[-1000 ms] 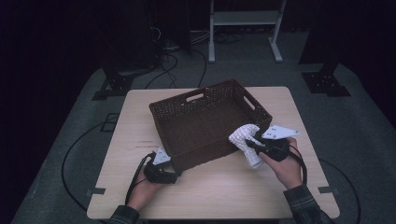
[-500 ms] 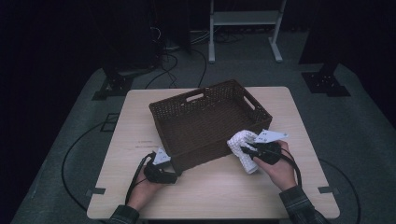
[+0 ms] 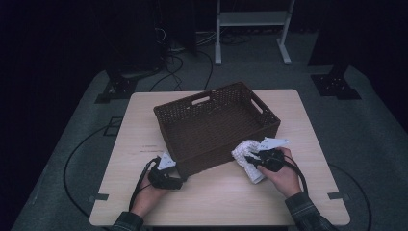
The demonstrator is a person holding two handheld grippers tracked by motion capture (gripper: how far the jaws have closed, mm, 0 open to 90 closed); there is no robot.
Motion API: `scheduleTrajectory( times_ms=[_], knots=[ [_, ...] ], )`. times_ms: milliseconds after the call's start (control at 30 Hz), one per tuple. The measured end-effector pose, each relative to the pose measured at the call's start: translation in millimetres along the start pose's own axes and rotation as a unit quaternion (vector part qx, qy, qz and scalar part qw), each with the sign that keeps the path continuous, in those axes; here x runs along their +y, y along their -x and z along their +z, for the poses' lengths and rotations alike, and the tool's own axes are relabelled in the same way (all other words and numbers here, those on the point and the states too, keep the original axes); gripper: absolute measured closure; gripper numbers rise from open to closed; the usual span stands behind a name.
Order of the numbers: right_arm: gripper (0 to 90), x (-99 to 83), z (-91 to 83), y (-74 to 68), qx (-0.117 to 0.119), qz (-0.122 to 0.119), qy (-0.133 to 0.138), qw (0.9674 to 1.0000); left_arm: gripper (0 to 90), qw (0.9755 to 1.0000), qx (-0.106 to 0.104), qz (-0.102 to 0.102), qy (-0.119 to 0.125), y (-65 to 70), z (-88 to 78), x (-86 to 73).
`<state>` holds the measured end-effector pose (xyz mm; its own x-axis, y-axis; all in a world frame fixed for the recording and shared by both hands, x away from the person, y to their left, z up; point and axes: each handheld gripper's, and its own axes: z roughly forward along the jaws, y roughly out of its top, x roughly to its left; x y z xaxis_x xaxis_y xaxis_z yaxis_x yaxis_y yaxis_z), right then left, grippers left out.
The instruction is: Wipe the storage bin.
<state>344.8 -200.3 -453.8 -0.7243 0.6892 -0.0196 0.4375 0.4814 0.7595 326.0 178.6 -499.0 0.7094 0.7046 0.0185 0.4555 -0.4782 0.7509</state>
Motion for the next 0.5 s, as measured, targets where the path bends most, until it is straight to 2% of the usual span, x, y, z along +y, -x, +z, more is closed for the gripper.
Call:
scheduleTrajectory(
  times_ms=[200, 500],
  knots=[
    [78.3, -3.6, 6.0, -1.1, 0.005, 0.005, -0.017, 0.9998, 22.8, 1.0, 0.0, 0.0, 0.0, 0.1, 0.1, 0.0],
    [78.3, -9.3, 15.6, -5.8, 0.012, -0.002, -0.037, 0.9992, 22.8, 1.0, 0.001, -0.001, 0.0, 0.1, 0.0, 0.0]
  ],
)
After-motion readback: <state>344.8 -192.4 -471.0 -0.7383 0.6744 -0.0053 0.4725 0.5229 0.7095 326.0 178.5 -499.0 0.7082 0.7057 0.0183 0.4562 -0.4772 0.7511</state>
